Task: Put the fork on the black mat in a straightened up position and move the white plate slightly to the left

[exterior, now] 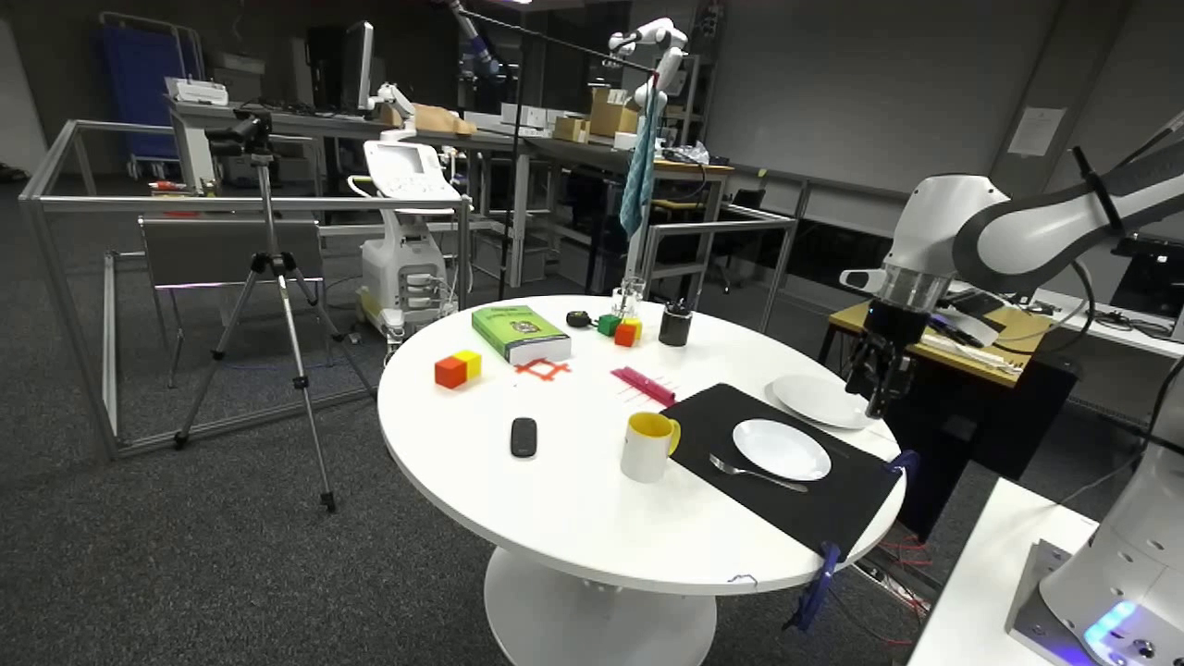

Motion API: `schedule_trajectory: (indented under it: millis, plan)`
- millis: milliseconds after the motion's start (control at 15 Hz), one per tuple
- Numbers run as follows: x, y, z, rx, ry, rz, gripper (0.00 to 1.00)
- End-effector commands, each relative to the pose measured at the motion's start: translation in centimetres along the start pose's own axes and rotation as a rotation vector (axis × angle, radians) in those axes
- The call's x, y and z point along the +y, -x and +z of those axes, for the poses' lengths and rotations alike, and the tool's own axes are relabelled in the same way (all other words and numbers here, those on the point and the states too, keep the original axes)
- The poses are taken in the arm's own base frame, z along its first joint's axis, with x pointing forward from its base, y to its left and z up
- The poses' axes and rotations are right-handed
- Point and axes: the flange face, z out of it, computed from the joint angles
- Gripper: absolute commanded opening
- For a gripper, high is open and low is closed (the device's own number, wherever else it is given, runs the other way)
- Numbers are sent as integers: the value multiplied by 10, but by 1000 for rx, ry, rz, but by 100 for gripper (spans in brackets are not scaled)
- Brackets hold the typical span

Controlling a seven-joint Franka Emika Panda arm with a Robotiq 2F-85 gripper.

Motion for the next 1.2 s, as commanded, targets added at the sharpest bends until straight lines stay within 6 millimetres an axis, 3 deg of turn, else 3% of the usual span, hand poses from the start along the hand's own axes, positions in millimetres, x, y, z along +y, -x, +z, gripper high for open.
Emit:
schedule_trajectory:
  millis: [0,400,800,1133]
  plan:
    - [-28,-22,13,15,49,12,100]
    - [-83,-44,38,-12,189,77,100]
    - [-134,-46,61,-32,377,141,100]
    - [-149,-41,74,8,530,259,100]
